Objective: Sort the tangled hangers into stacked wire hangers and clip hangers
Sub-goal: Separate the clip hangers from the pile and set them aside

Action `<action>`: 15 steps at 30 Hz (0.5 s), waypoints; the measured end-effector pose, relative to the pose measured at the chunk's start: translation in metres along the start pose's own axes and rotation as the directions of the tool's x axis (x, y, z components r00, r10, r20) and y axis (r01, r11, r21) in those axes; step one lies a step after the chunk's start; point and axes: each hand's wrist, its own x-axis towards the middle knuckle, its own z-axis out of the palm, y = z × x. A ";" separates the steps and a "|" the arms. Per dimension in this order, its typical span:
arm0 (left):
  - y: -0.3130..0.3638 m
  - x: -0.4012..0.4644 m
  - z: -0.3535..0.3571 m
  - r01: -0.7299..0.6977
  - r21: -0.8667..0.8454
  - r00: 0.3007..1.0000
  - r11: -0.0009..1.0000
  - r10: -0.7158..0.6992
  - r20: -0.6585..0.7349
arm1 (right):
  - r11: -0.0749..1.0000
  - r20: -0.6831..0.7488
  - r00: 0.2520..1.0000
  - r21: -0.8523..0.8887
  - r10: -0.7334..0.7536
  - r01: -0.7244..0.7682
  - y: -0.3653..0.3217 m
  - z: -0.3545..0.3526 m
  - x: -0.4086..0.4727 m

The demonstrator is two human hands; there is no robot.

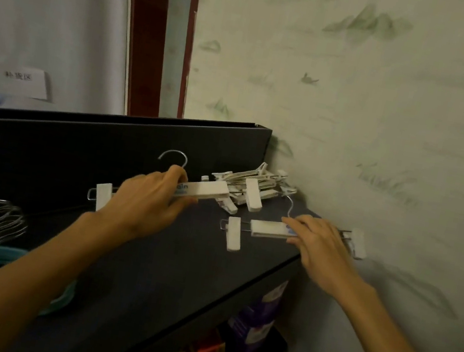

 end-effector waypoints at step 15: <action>0.015 0.143 0.046 0.154 0.070 0.981 0.986 -0.144 -0.130 | 0.961 0.144 0.951 0.063 -0.274 0.268 0.112 0.090 0.216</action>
